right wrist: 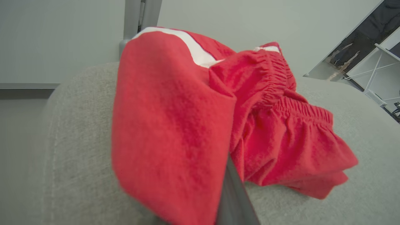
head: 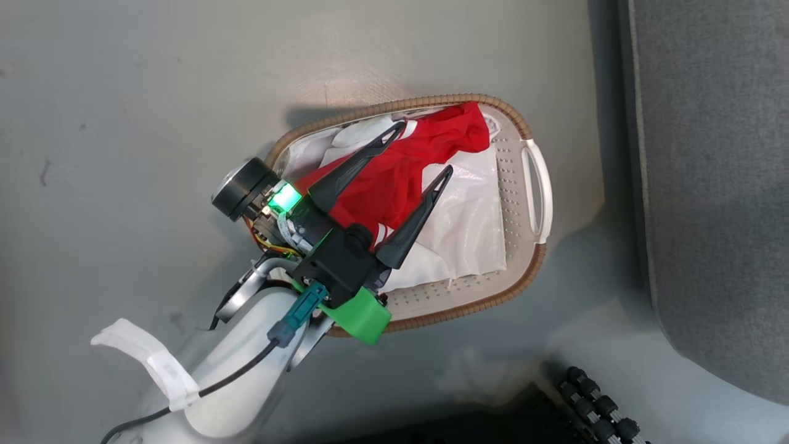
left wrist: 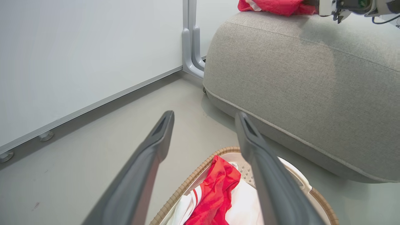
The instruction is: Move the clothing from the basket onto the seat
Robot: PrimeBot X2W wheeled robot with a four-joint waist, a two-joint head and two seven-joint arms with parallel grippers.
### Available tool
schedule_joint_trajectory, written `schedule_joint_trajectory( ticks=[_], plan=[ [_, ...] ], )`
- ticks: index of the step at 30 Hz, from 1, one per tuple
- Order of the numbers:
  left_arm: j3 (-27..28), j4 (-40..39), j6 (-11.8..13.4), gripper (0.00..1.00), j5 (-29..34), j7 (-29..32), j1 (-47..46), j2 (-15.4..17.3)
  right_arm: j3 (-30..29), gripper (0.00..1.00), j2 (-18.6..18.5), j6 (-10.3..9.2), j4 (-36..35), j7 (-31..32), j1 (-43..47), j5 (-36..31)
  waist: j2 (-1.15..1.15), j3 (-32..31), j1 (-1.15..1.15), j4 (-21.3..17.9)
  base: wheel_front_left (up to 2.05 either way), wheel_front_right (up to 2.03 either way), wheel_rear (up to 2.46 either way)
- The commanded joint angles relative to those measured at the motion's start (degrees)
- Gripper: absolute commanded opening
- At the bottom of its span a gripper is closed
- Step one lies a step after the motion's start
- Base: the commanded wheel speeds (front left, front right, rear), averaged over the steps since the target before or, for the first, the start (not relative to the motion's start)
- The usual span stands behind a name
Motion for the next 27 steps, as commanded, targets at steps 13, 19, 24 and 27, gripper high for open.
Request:
schedule_joint_trajectory(
  ticks=[13,19,24,27],
  plan=[
    [5.04,-0.09,1.02,1.0,-3.27,-0.04,4.6,-1.12,7.89,1.0,5.35,-0.08,-7.47,-0.14,13.01,3.32,0.61,-10.56,-0.01,-1.99,0.0,0.0,0.0],
    [10.06,-0.56,1.98,1.0,-4.55,-0.03,7.2,-2.43,11.82,1.0,3.87,-0.08,-7.82,-0.14,14.64,4.16,0.61,-17.09,-0.01,-1.22,0.0,0.0,0.0],
    [15.33,0.96,2.54,1.0,-6.02,-0.03,10.49,-4.5,13.92,1.0,4.29,-0.08,-10.07,-0.14,15.3,5.0,0.61,-22.85,-0.01,0.21,0.0,0.0,0.0],
    [18.57,2.51,3.31,1.0,-6.23,-0.03,12.56,-5.53,15.47,1.0,6.37,-0.08,-11.04,-0.14,15.65,4.31,0.61,-25.57,-0.01,1.07,0.0,0.0,0.0]
  ],
)
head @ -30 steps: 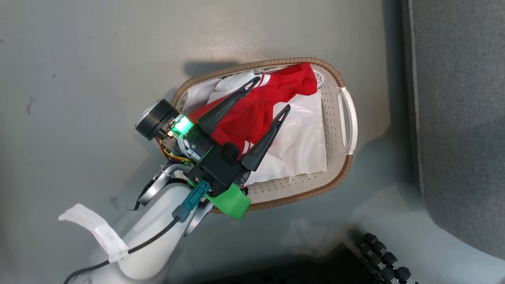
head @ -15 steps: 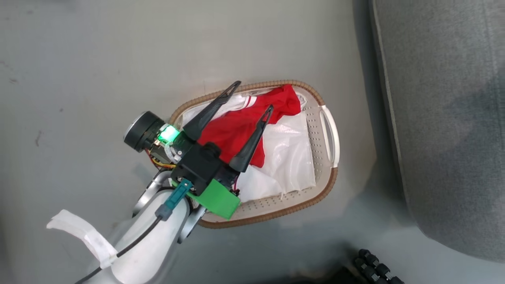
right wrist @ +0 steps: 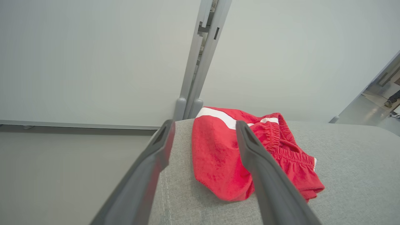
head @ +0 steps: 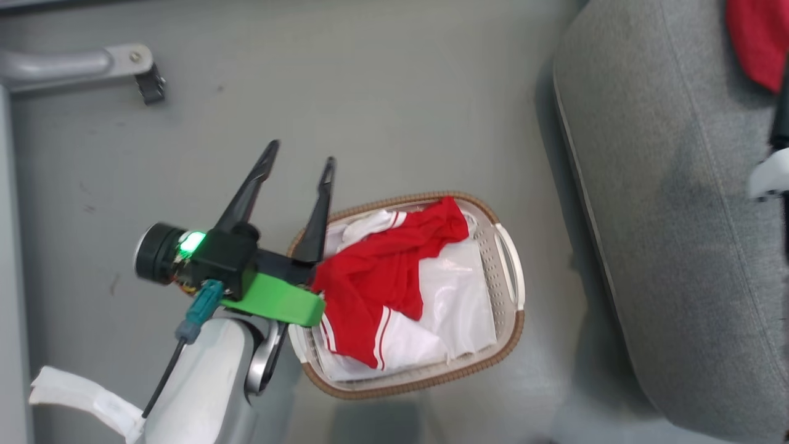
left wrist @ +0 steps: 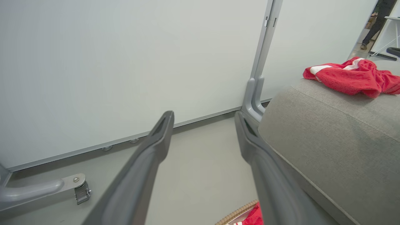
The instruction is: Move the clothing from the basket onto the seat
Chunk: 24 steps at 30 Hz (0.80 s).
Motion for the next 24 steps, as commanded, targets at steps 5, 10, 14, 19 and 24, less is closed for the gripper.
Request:
schedule_joint_trajectory(
  ticks=[5,10,14,19,24],
  plan=[
    [4.42,2.4,0.36,1.0,0.2,-0.04,4.16,-1.59,2.21,1.0,4.81,-0.08,-3.35,-0.14,2.55,-0.28,0.61,-8.76,0.01,3.76,0.0,0.0,0.0],
    [8.94,3.24,0.6,1.0,0.07,-0.04,8.13,-2.76,5.02,1.0,8.95,-0.08,-7.61,-0.14,7.53,1.01,0.61,-12.01,0.01,6.17,0.0,0.0,0.0],
    [12.91,3.64,0.83,1.0,-0.04,-0.04,11.78,-3.38,8.19,1.0,10.7,-0.08,-9.71,-0.14,12.38,1.04,0.61,-14.27,0.01,7.39,0.0,0.0,0.0],
    [16.37,3.76,0.7,1.0,0.35,-0.04,15.9,-3.87,11.26,1.0,11.87,-0.08,-12.3,-0.14,18.5,1.48,0.61,-16.35,0.01,8.32,0.0,0.0,0.0],
    [18.69,3.61,0.48,1.0,-0.33,-0.04,19.41,-4.18,14.42,1.0,11.95,-0.08,-14.01,-0.14,23.89,4.78,0.61,-18.1,0.01,8.46,0.0,0.0,0.0]
  ],
)
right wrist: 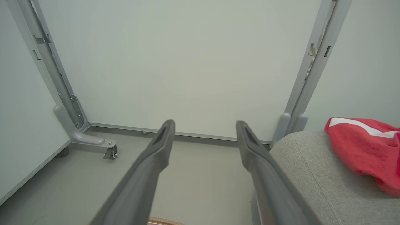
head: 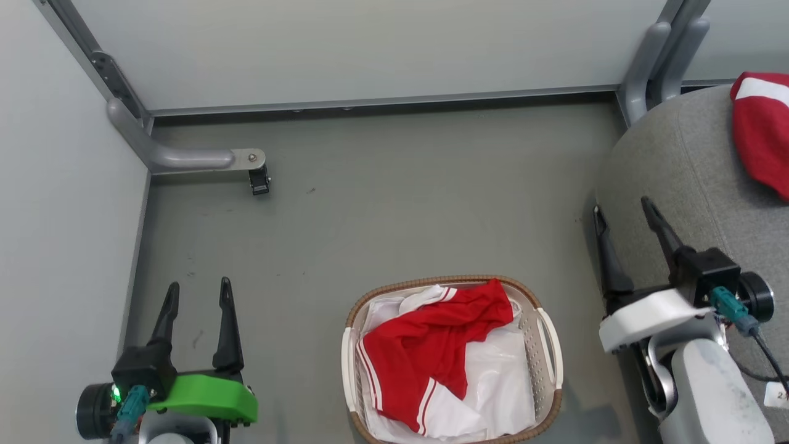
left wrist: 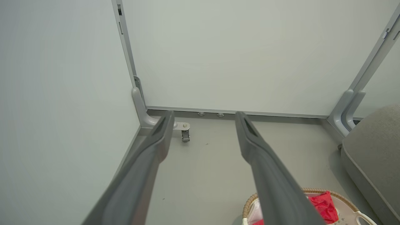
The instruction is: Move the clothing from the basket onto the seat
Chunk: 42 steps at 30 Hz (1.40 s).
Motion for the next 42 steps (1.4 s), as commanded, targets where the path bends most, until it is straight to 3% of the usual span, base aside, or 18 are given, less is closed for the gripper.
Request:
schedule_joint_trajectory(
  ticks=[1,14,42],
  plan=[
    [0.08,0.3,-0.45,1.0,-0.51,-0.03,1.55,-0.17,0.48,1.0,-0.23,-0.08,-0.27,-0.14,1.9,0.92,0.62,-1.71,0.01,0.72,0.0,0.0,0.0],
    [-0.68,0.11,-0.09,1.0,-1.13,-0.03,5.22,-0.18,1.98,1.0,-0.19,-0.08,-1.92,-0.14,7.96,4.24,0.62,-4.99,0.01,-0.2,0.0,0.0,0.0],
    [-1.89,0.13,-0.62,1.0,0.52,-0.03,2.35,-0.19,2.32,1.0,-0.18,-0.08,-2.0,-0.14,5.76,4.08,0.62,-2.07,0.01,-0.44,0.0,0.0,0.0]
  ],
)
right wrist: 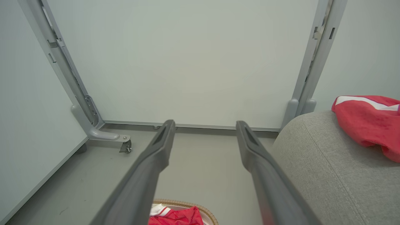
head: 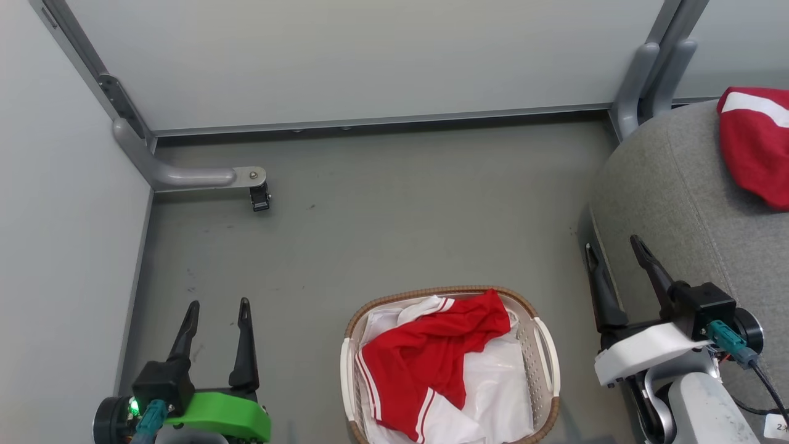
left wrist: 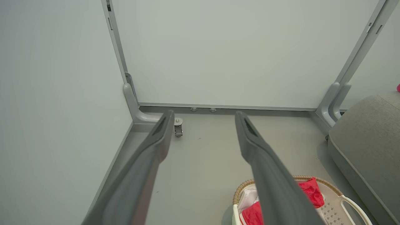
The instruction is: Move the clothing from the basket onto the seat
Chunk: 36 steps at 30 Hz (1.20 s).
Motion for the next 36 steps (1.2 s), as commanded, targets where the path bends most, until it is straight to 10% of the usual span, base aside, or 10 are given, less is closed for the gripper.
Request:
schedule_joint_trajectory(
  ticks=[1,21,36],
  plan=[
    [-0.43,0.27,-0.33,1.0,0.74,-0.03,-1.45,0.02,-0.5,1.0,-0.18,-0.08,-0.43,-0.14,-0.93,-0.47,0.61,1.03,0.0,0.0,0.0,0.0,0.0],
    [-19.51,21.46,-3.49,1.0,13.35,0.0,-28.06,2.49,-1.91,1.0,-0.17,-0.08,-6.19,-0.14,-10.34,-0.96,0.61,20.42,0.0,-4.44,0.0,0.0,0.0],
    [-46.0,45.53,-3.53,1.0,5.39,2.8,-46.85,3.88,0.48,1.0,-0.13,-0.08,-10.99,-0.14,-18.72,4.7,0.61,38.04,0.0,-12.18,0.0,0.0,0.0]
  ],
)
